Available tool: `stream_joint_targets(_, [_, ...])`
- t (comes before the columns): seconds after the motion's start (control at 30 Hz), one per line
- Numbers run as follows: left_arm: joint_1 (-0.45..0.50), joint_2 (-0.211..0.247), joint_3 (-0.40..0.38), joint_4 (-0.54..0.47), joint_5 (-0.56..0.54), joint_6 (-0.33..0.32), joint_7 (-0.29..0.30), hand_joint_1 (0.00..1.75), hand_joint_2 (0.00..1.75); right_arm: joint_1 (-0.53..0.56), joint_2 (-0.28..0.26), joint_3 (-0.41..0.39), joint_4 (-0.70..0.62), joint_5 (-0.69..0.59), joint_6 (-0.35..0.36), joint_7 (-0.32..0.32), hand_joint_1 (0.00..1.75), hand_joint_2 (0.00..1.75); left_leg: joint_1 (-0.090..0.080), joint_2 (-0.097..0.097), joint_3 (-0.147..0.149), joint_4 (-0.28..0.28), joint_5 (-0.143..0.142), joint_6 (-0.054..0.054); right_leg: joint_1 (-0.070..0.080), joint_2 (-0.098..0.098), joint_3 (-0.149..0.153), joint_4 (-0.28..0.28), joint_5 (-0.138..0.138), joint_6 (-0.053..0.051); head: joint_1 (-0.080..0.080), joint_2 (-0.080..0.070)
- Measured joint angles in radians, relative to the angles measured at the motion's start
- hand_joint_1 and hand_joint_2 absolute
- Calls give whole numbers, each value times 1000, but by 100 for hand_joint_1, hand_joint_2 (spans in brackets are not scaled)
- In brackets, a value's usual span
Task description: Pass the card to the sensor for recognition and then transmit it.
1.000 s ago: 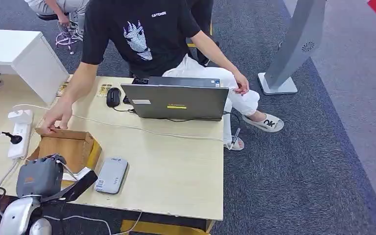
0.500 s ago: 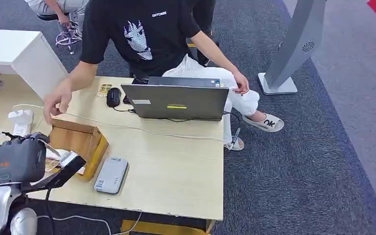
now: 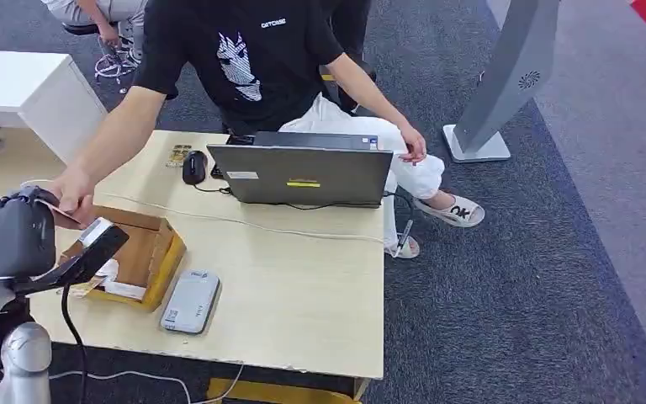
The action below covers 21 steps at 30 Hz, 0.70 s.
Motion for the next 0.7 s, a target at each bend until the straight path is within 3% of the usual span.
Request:
stream_joint_targets(0.07, [-15, 0, 0, 1, -3, -13, 8, 0, 175, 1, -1, 4, 4, 0, 0, 6, 0, 175, 0, 0, 0, 0, 0, 0, 0, 0, 0, 0, 0, 0, 0, 0])
stream_joint_targets(0.37, [-53, -23, 5, 7, 15, -19, 26, 0, 175, 2, -2, 11, 18, 0, 0, 6, 0, 175, 0, 0, 0, 0, 0, 0, 0, 0, 0, 0, 0, 0, 0, 0])
stream_joint_targets(0.6, [-35, -87, 18, -49, 260, -37, -52, 0, 175, 3, -2, 9, 20, 0, 9, 16, 0, 175, 0, 0, -1, 0, 0, 0, 0, 0, 0, 0, 0, 0, 0, 0])
stream_joint_targets(0.7, [-24, -117, 27, -91, 300, -48, -63, 0, 175, 3, -2, 8, 20, 0, 12, 16, 0, 175, 0, 0, -1, 0, 0, 0, 0, 0, 0, 0, 0, 0, 0, 0])
